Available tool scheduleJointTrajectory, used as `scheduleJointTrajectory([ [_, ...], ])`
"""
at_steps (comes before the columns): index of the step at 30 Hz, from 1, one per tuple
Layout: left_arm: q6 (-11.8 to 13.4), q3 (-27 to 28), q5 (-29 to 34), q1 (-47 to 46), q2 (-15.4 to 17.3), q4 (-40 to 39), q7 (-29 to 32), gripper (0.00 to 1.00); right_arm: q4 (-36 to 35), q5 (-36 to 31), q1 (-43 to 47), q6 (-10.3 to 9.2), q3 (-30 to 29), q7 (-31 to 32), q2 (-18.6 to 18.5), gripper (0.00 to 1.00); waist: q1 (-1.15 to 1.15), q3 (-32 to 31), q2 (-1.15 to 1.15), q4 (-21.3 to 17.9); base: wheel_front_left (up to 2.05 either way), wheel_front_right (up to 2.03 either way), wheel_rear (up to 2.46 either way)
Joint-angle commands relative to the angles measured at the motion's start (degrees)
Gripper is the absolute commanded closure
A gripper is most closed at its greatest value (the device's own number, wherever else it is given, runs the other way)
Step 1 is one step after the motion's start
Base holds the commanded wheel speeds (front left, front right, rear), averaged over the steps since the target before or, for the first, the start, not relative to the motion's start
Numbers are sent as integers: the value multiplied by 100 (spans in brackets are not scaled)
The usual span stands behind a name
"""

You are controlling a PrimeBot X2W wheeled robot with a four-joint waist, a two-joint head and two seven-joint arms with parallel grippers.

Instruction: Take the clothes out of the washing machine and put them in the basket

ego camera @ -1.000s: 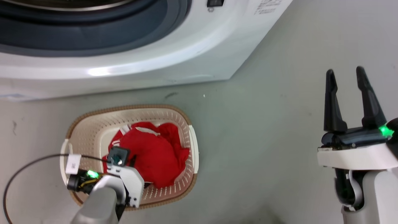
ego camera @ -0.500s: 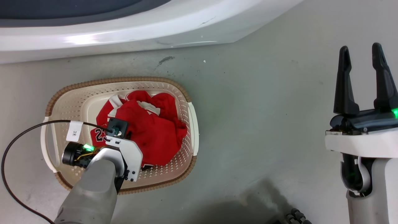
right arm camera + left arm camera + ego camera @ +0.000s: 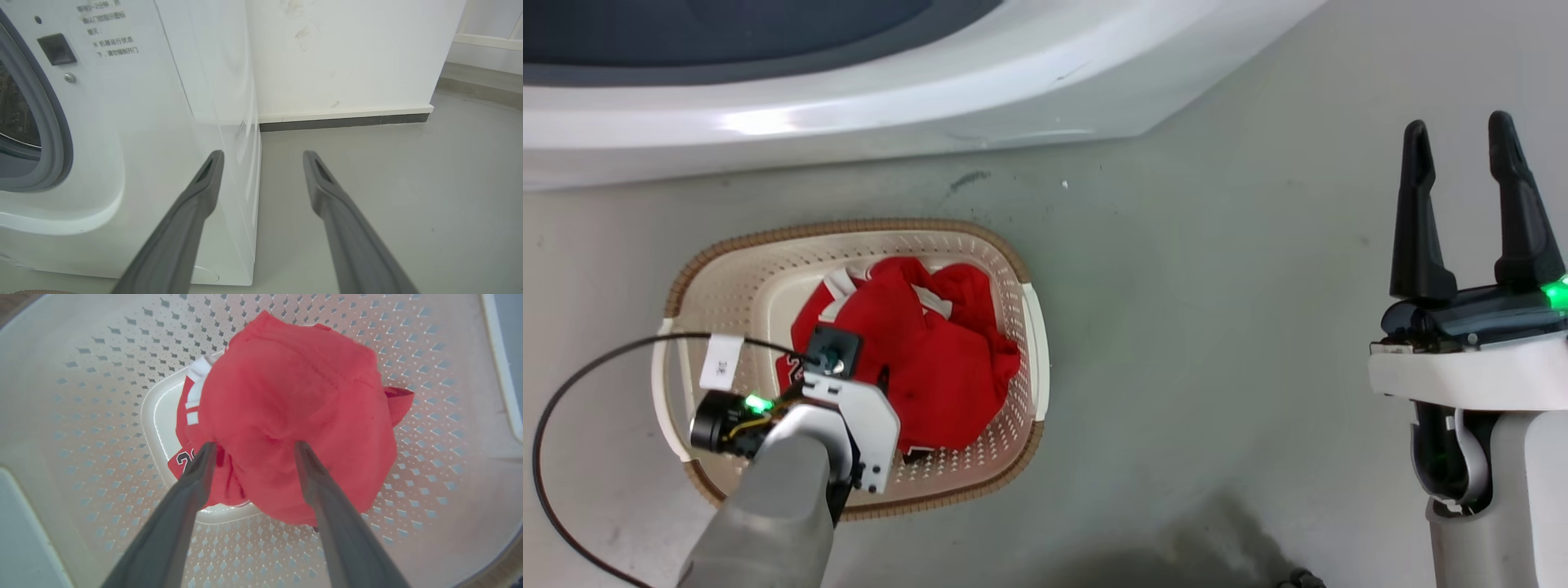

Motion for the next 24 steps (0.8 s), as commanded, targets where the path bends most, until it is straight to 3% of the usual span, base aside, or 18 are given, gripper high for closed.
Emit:
scheduleJointTrajectory([
  [1,-24,0,-45,142,-7,4,-67,0,38,-30,78,-4,22,-11,8,0,-1,-230,0,19,0,0,0],
  [13,-188,213,-461,930,-110,-88,-438,0,258,-136,743,-4,96,-11,8,0,-1,-1451,0,175,0,0,0],
  [24,-75,724,-606,2012,-93,-2116,-437,0,410,-183,1333,-4,82,-11,8,0,-1,-2421,0,347,0,0,0],
])
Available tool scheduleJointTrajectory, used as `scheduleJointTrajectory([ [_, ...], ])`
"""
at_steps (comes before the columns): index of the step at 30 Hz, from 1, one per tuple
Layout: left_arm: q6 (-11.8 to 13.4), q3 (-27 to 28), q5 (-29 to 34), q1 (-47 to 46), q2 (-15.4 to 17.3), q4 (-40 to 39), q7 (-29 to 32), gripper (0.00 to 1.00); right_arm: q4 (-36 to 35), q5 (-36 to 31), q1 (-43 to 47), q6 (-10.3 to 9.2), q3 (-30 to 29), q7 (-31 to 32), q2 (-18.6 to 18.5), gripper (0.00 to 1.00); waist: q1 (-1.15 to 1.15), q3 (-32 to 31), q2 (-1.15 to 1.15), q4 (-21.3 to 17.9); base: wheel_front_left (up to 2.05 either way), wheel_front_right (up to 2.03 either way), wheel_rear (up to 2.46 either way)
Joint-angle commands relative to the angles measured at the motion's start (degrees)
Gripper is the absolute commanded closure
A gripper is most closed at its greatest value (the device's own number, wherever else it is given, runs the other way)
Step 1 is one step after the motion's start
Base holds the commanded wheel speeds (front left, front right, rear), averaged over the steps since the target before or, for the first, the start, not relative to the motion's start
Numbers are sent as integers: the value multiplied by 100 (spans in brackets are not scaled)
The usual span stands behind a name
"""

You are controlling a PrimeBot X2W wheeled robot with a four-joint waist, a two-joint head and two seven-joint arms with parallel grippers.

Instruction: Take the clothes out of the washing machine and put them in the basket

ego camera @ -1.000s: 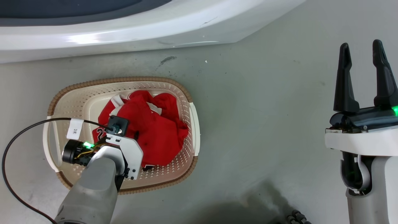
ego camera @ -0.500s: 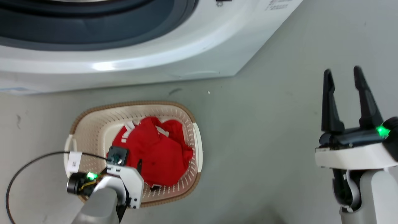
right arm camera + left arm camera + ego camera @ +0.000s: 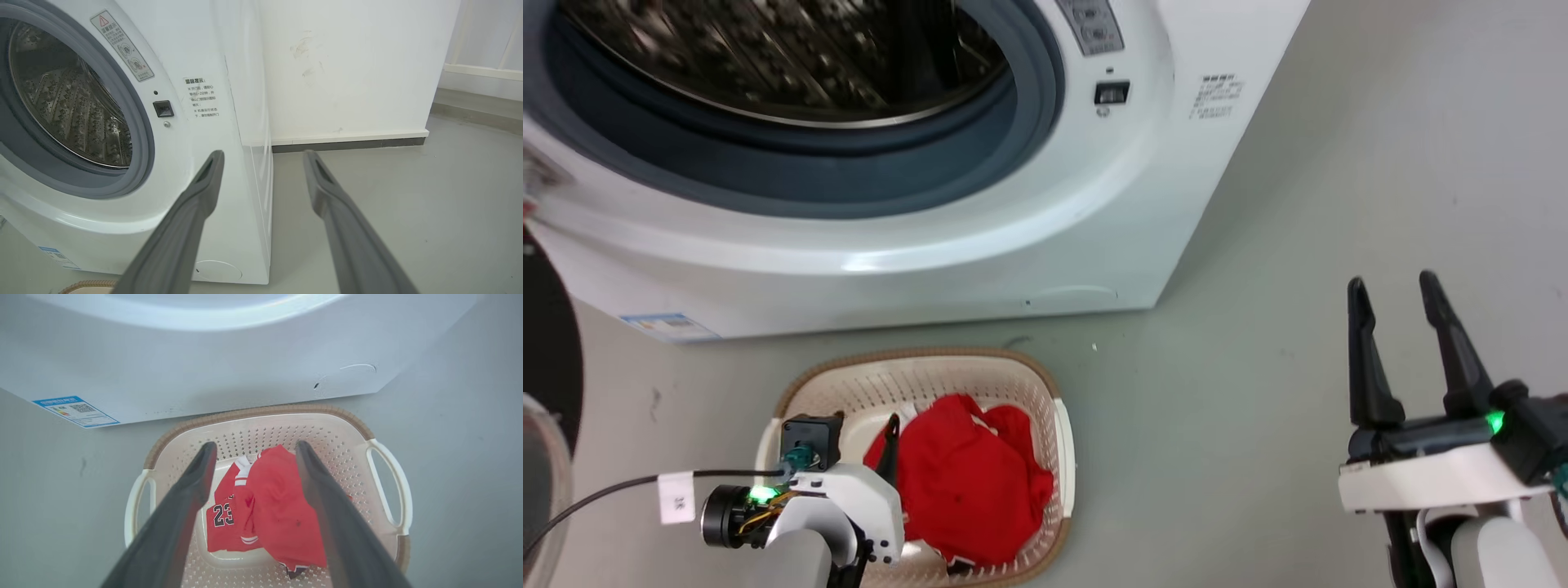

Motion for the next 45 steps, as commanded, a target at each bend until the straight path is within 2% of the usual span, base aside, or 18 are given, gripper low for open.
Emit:
scheduleJointTrajectory([
  [1,60,107,22,224,-26,-325,-13,0,42,-12,158,-4,-10,-11,6,0,0,-355,0,99,0,0,0],
  [14,243,669,311,1369,-268,-2347,-13,0,129,-27,653,-4,-8,-10,7,0,0,-1160,0,186,0,0,0],
  [26,644,862,647,2300,-479,-4234,-14,0,183,-77,991,-4,-57,-10,6,0,0,-1647,0,295,0,0,0],
  [33,838,701,689,2696,-500,-4797,-14,0,181,-87,1170,-4,-50,-10,6,0,0,-1844,0,328,0,0,0],
  [42,1034,676,576,2957,-502,-5066,-14,0,200,-20,1277,-4,-107,-10,6,0,0,-2019,0,364,0,0,0],
  [45,1021,675,590,3006,-502,-5086,-14,0,201,-11,1324,-4,-124,-10,7,0,0,-2074,0,392,0,0,0],
])
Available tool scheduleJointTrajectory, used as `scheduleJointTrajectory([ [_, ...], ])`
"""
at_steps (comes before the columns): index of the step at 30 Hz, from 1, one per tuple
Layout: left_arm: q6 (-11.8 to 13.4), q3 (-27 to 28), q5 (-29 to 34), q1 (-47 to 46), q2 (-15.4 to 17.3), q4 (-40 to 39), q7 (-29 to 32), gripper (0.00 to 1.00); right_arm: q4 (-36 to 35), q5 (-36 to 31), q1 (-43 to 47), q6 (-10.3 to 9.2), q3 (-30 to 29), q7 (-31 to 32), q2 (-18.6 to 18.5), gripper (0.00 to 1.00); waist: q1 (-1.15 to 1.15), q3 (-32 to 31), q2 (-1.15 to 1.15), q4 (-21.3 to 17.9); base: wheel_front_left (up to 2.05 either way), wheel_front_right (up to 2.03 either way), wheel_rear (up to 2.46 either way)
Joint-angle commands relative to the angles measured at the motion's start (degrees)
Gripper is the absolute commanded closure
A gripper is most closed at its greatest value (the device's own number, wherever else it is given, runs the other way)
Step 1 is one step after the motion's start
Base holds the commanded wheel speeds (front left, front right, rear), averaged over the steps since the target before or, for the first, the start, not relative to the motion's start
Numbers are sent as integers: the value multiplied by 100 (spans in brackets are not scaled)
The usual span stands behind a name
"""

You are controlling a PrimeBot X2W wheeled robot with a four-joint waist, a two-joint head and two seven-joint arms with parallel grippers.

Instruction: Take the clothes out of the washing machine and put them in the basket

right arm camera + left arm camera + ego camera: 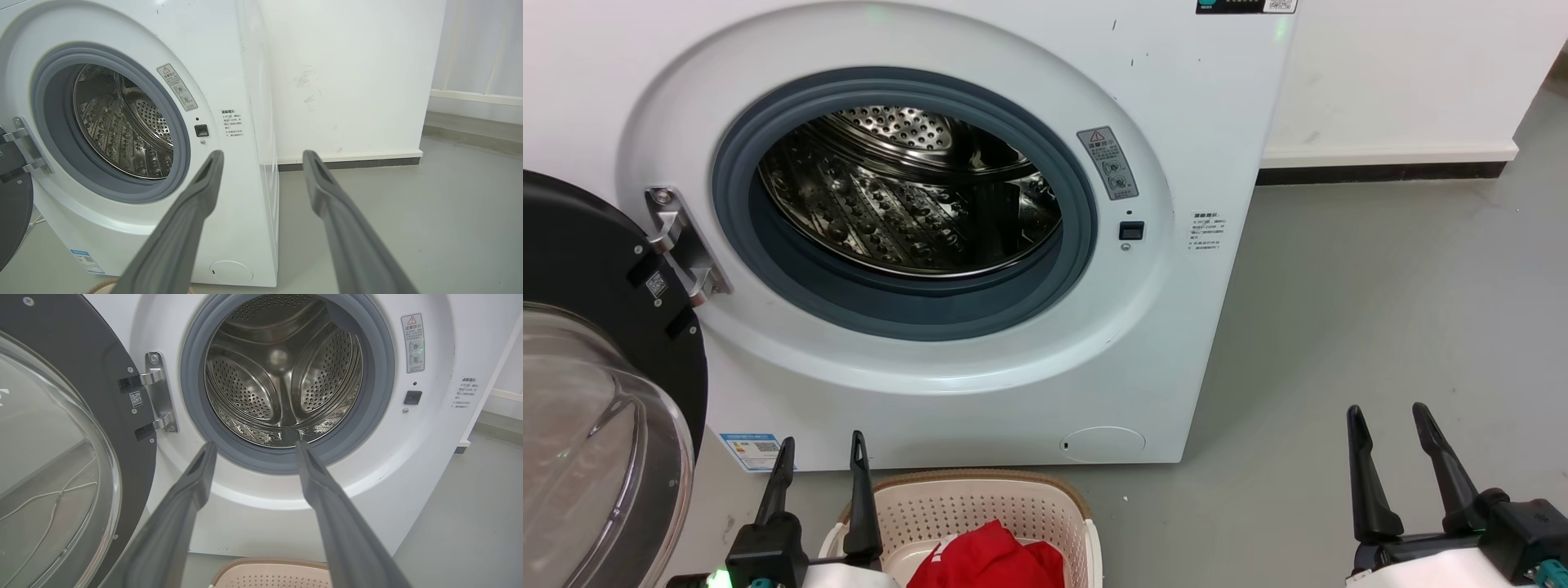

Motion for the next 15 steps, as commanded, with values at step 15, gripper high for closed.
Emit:
scheduleJointTrajectory([
  [15,-175,60,158,103,-7,48,-14,0,26,88,172,-4,-7,-10,8,0,1,-134,0,23,0,0,0],
])
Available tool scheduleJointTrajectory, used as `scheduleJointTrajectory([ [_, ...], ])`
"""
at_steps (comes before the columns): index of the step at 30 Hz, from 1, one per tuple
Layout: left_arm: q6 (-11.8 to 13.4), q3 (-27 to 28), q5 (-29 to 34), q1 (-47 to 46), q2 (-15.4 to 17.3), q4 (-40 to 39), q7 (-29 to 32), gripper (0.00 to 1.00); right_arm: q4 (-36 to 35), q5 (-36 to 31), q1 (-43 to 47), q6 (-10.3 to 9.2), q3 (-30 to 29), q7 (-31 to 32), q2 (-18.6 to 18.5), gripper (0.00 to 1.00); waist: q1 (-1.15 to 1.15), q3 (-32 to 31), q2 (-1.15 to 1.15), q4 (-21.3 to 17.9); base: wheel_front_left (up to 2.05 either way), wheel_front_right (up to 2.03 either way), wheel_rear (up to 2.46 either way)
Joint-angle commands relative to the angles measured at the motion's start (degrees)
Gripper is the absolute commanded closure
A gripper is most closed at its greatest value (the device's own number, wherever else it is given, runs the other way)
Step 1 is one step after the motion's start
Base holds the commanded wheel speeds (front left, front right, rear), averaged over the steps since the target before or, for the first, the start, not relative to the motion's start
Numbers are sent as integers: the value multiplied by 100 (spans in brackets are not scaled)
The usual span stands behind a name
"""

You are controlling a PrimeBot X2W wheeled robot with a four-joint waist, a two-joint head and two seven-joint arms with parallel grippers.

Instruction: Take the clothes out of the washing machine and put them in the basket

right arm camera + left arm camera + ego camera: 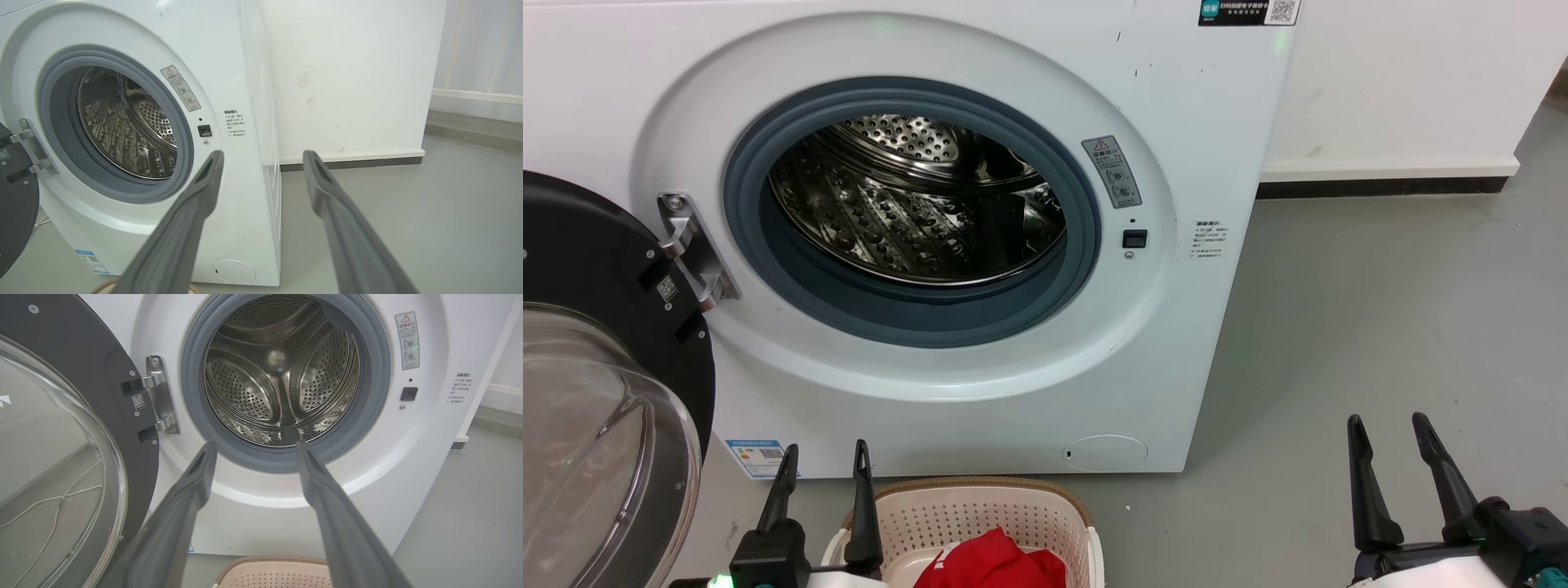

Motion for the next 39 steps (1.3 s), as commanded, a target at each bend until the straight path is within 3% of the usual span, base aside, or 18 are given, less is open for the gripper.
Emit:
scheduleJointTrajectory([
  [1,-22,15,7,15,-7,9,-14,0,17,27,70,-4,-1,-10,8,0,1,-2,0,0,0,0,0],
  [14,-3,37,-36,-24,-7,80,-14,0,12,18,41,-4,14,-10,8,0,1,-32,0,-6,0,0,0],
  [15,-22,34,-47,5,0,88,1,100,17,1,2,0,10,1,1,100,1,-32,0,-6,0,0,0],
  [21,-36,45,-152,48,-2,358,61,100,240,97,41,0,18,21,0,100,1,-31,0,-5,0,0,0],
  [39,-308,245,-2207,-273,-3,509,550,100,487,2140,-294,-1,22,413,-108,100,1,11,0,16,0,0,0],
])
